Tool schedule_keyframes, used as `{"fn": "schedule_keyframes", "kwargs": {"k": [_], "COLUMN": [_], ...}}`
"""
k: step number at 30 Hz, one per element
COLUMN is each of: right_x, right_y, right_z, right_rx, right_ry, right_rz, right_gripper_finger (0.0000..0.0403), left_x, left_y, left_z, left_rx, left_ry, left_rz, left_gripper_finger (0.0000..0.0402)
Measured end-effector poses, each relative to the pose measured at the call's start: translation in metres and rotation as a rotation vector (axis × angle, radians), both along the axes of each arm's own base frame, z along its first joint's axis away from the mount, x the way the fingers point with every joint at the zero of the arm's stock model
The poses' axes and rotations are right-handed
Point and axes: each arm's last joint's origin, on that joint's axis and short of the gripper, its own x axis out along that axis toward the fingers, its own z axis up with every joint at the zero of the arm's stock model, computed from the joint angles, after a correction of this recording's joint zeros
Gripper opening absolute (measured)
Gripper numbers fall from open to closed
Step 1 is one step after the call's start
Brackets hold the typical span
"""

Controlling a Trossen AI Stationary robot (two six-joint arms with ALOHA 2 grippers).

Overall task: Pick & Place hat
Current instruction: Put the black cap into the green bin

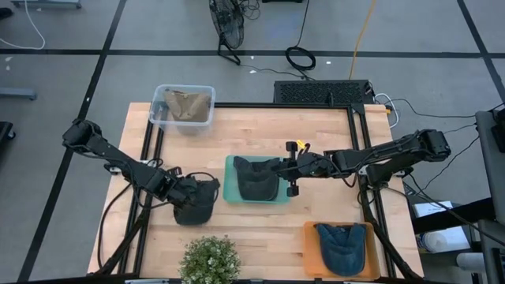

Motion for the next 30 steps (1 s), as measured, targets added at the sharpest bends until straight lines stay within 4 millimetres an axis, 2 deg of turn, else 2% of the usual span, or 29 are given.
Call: {"fn": "schedule_keyframes", "kwargs": {"k": [13, 21, 30], "right_x": [0.000, 0.000, -0.001], "right_y": [0.000, 0.000, 0.000], "right_z": [-0.001, -0.001, 0.001], "right_rx": [-0.025, -0.031, -0.019], "right_ry": [0.017, 0.018, 0.009], "right_rz": [0.056, 0.059, 0.052], "right_gripper_finger": [0.0000, 0.0000, 0.0000], "left_x": [0.001, 0.002, 0.007], "left_y": [-0.003, -0.004, -0.006], "left_z": [0.000, 0.016, 0.054], "left_rx": [-0.091, -0.070, -0.029], "left_ry": [0.018, 0.048, 0.043], "left_rz": [0.026, -0.022, -0.060], "left_gripper_finger": [0.0011, 0.0005, 0.0005]}}
